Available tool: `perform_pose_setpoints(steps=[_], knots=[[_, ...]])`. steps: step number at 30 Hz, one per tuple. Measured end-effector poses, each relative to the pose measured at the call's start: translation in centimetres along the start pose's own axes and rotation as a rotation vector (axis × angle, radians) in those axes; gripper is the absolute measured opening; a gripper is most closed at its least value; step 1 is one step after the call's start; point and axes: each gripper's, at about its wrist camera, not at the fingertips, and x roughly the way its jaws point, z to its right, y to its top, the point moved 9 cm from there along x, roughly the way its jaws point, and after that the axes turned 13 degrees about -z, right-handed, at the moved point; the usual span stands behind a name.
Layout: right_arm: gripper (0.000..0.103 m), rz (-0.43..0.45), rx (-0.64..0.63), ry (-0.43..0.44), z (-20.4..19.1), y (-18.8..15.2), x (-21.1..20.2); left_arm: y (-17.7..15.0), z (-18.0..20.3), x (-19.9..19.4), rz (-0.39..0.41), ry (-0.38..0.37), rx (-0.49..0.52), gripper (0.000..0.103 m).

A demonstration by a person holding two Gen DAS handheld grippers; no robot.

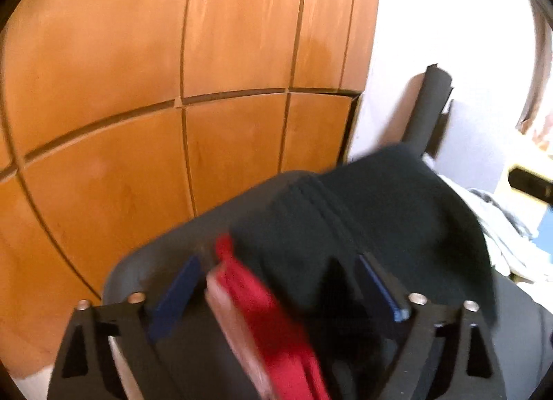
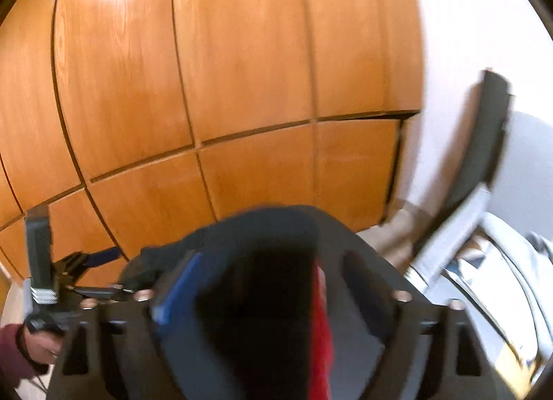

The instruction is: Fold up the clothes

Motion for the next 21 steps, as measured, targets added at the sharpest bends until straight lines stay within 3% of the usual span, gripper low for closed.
perform_pose_setpoints(steps=[3,5,8,11,16,21], knots=[[0.087,-0.006,-0.009,-0.122,1.2,-7.6,-3.0,-5.8,0.8,-2.4,0.008,-0.031,-0.061,0.103],[0.087,-0.067,0.000,-0.189,1.6,-13.8,-3.2,-10.0,2.3,-2.1,-0.054,-0.053,-0.093,0.103],[0.087,-0.144,0.032,-0.185,0.8,-20.2,-2.2,-15.5,4.8,-0.9,-0.166,-0.076,-0.118,0.103],[0.087,-0.187,0.038,-0.198,-0.5,-24.4,-0.9,-18.5,6.6,-0.3,-0.205,-0.013,-0.073,0.103],[0.087,-0.203,0.082,-0.220,-0.5,-26.2,1.0,-19.9,8.1,-0.5,-0.172,0.076,-0.013,0.103],[0.087,-0.241,0.093,-0.216,-1.3,-26.4,2.4,-20.5,8.2,0.4,-0.208,0.091,-0.033,0.103]])
